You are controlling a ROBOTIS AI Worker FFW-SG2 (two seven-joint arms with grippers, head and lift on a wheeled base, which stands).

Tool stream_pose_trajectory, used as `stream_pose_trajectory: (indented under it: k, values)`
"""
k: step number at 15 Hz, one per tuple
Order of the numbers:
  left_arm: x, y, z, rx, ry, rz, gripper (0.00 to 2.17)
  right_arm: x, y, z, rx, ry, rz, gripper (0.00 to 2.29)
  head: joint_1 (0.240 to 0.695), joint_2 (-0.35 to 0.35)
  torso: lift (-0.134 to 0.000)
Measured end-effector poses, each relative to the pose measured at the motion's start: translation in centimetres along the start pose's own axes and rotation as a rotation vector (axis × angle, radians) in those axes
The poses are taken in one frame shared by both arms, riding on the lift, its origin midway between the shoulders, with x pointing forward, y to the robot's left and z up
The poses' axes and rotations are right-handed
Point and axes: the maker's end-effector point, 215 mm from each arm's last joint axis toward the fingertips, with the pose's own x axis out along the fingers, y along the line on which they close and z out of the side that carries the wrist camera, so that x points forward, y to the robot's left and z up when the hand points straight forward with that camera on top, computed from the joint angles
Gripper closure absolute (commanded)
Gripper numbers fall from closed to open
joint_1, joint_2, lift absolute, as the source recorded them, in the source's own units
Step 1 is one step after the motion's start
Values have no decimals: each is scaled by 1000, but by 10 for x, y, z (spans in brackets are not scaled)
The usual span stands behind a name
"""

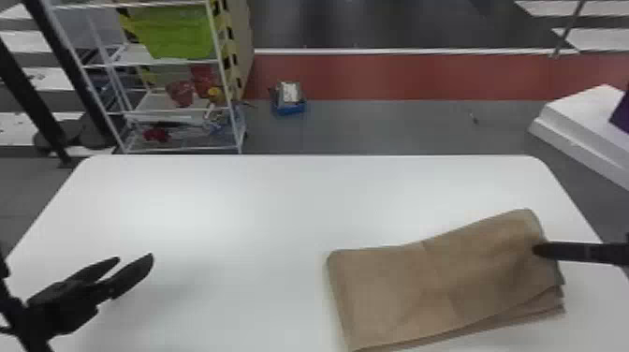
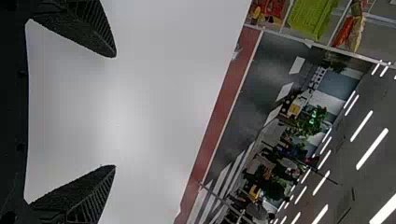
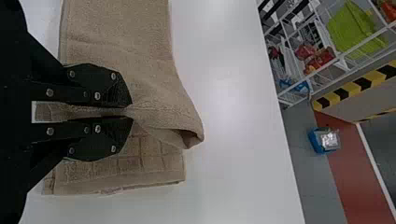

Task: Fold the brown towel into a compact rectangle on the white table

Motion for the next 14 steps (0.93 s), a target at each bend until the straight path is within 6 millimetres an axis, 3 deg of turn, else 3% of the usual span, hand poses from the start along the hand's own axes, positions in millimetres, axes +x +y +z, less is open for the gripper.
stream_pose_trajectory:
  k: [2, 8, 14]
  values:
    - [1, -1, 0, 1, 1, -1, 19, -18, -14, 8, 5, -24, -29, 1015, 695, -3, -124]
    - [3, -2, -2, 2, 5, -4, 19, -3, -58, -43, 130, 78, -89, 1015, 695, -50, -124]
    - [1, -1, -2, 1, 7, -2, 19, 0, -68, -32, 152, 74, -100, 1004, 695, -58, -124]
